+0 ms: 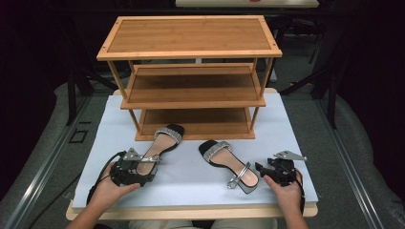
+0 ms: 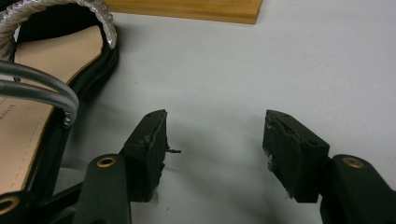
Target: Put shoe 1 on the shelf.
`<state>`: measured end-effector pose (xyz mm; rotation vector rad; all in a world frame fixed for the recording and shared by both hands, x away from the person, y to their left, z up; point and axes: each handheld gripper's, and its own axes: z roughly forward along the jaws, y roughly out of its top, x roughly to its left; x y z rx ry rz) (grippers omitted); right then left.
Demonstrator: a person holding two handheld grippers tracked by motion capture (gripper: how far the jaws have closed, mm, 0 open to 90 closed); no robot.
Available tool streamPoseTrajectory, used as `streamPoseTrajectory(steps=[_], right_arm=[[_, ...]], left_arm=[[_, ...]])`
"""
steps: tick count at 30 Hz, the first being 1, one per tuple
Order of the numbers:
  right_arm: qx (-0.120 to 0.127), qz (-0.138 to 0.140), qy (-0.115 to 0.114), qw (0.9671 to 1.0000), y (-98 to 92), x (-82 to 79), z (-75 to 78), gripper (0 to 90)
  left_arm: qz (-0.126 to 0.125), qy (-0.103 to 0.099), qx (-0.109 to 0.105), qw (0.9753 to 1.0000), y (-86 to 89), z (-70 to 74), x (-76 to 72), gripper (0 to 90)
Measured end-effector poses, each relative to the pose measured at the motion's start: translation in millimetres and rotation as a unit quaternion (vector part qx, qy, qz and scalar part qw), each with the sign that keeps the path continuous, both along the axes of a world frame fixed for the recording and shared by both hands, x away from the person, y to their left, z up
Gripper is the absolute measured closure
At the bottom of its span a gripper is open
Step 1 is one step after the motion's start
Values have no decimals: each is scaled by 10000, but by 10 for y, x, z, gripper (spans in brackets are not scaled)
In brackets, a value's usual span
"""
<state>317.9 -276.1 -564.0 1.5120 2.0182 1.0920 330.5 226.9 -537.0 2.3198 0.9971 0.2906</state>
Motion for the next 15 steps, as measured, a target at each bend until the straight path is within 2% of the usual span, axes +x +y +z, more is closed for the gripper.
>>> streamPoseTrajectory(steps=[6, 9, 11, 15], right_arm=[[-21, -15, -15, 10000, 3, -2, 2, 396], [-30, -47, -50, 10000, 8, -2, -2, 396], [-46, -43, -25, 10000, 6, -4, 2, 396], [-25, -47, -60, 10000, 6, -3, -1, 396]], left_arm=[[143, 112, 140, 9997, -73, 38, 11, 334], [205, 92, 256, 9994, -135, 55, 25, 335], [257, 124, 225, 9993, -167, 69, 59, 336], [490, 213, -33, 9986, -226, 128, 171, 340]])
